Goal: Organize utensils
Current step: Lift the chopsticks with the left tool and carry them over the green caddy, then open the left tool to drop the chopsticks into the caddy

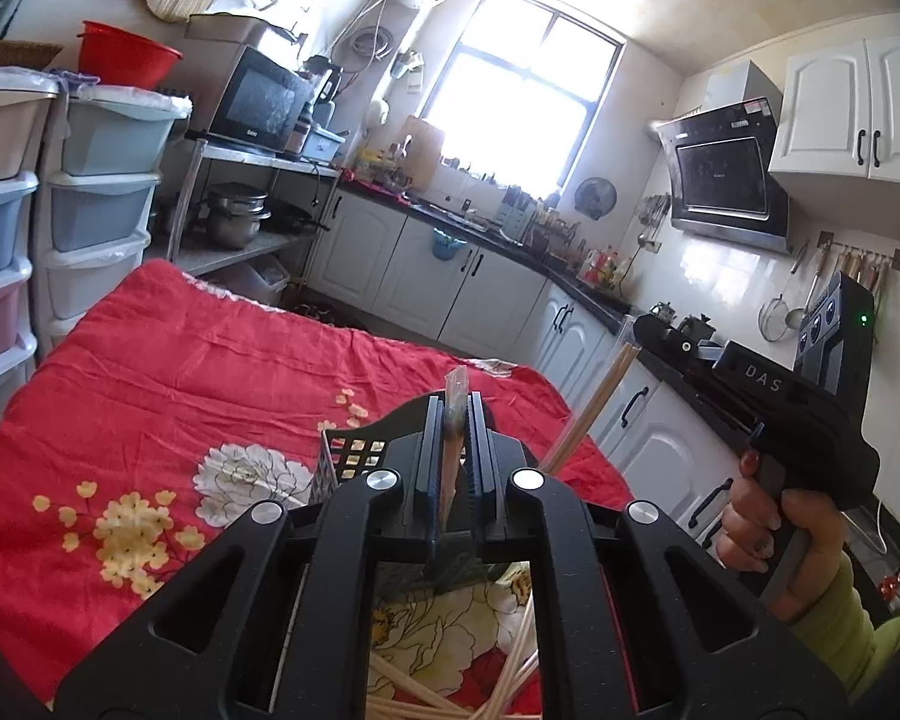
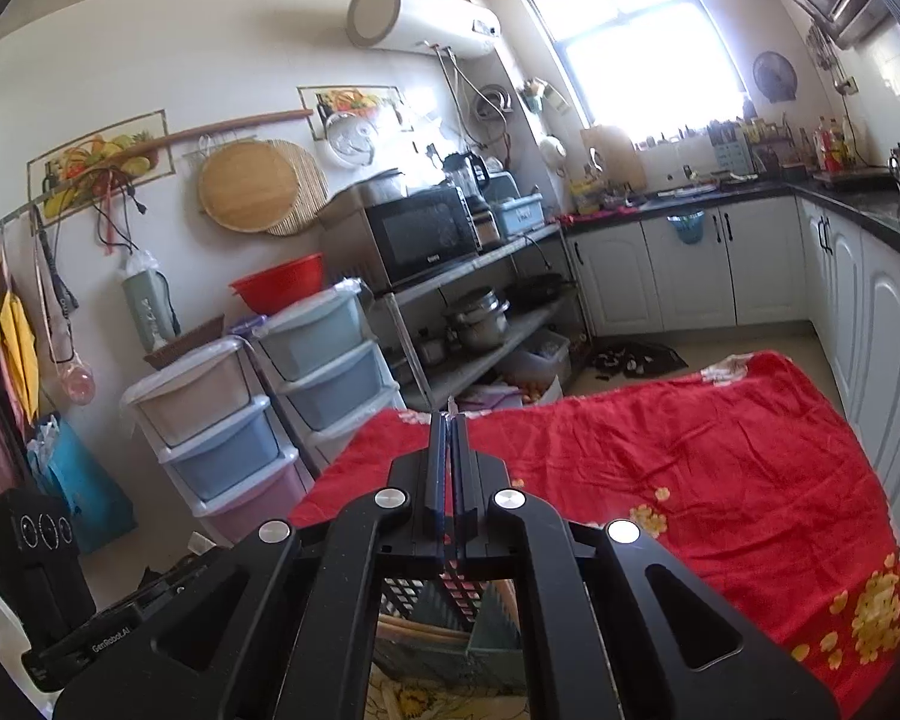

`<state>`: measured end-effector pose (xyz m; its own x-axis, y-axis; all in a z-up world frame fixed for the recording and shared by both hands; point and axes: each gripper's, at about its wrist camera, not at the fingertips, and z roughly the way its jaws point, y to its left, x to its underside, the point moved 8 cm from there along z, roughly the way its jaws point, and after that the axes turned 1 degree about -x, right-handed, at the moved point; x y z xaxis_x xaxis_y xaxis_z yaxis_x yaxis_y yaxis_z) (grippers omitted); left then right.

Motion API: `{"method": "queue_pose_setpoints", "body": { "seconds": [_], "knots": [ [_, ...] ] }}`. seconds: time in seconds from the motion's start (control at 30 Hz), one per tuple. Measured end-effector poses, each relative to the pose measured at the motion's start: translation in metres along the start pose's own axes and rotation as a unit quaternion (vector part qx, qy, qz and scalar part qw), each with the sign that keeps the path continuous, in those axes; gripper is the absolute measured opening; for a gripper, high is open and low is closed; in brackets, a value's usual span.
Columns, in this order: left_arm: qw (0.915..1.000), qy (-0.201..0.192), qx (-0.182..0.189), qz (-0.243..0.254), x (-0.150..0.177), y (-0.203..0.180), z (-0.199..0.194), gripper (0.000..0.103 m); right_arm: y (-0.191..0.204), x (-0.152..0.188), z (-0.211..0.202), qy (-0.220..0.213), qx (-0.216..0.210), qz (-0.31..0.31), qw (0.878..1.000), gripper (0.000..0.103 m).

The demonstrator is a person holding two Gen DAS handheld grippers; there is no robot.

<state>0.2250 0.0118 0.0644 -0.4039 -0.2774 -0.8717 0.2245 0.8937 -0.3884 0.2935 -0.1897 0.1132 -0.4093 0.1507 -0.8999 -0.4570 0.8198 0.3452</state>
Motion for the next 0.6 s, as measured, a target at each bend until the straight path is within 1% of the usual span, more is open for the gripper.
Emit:
{"method": "queue_pose_setpoints", "body": {
  "seconds": [0.1, 0.13, 0.17, 0.2, 0.23, 0.3, 0.33, 0.37, 0.4, 0.5, 0.53, 0.6],
  "knots": [
    [1.0000, 0.002, -0.007, 0.003, 0.003, 0.002, 0.002, 0.004, -0.004, 0.006, 0.003, 0.010, 0.006, 0.005, 1.000, 0.006],
    [0.9999, 0.003, -0.009, 0.004, 0.003, 0.002, 0.002, 0.004, -0.006, 0.009, 0.004, 0.013, 0.008, 0.008, 1.000, 0.013],
    [0.9999, 0.003, -0.012, 0.004, 0.004, 0.003, 0.002, 0.009, -0.009, 0.010, 0.003, 0.014, 0.010, 0.011, 1.000, 0.022],
    [0.9999, 0.003, -0.015, 0.006, 0.004, 0.004, 0.002, 0.016, -0.010, 0.011, 0.002, 0.014, 0.012, 0.013, 1.000, 0.025],
    [0.9998, 0.003, -0.018, 0.007, 0.004, 0.004, 0.002, 0.019, -0.011, 0.012, 0.001, 0.013, 0.015, 0.013, 1.000, 0.028],
    [0.9997, 0.000, -0.023, 0.009, 0.004, 0.005, 0.001, 0.025, -0.012, 0.013, -0.001, 0.012, 0.018, 0.012, 1.000, 0.029],
    [0.9996, 0.000, -0.025, 0.009, 0.004, 0.006, 0.000, 0.028, -0.012, 0.014, -0.002, 0.012, 0.019, 0.010, 1.000, 0.034],
    [0.9996, -0.002, -0.027, 0.009, 0.004, 0.007, -0.001, 0.034, -0.012, 0.015, -0.003, 0.012, 0.022, 0.009, 1.000, 0.038],
    [0.9995, -0.004, -0.029, 0.008, 0.003, 0.008, -0.002, 0.040, -0.014, 0.015, -0.005, 0.011, 0.023, 0.007, 1.000, 0.040],
    [0.9993, -0.012, -0.036, 0.007, 0.001, 0.011, -0.006, 0.052, -0.014, 0.017, -0.010, 0.008, 0.029, 0.001, 1.000, 0.046],
    [0.9992, -0.015, -0.037, 0.006, 0.000, 0.011, -0.009, 0.054, -0.014, 0.018, -0.013, 0.007, 0.032, -0.003, 0.999, 0.049],
    [0.9990, -0.021, -0.039, 0.003, -0.002, 0.013, -0.013, 0.067, -0.014, 0.018, -0.016, 0.005, 0.036, -0.007, 0.999, 0.053]
  ]
}}
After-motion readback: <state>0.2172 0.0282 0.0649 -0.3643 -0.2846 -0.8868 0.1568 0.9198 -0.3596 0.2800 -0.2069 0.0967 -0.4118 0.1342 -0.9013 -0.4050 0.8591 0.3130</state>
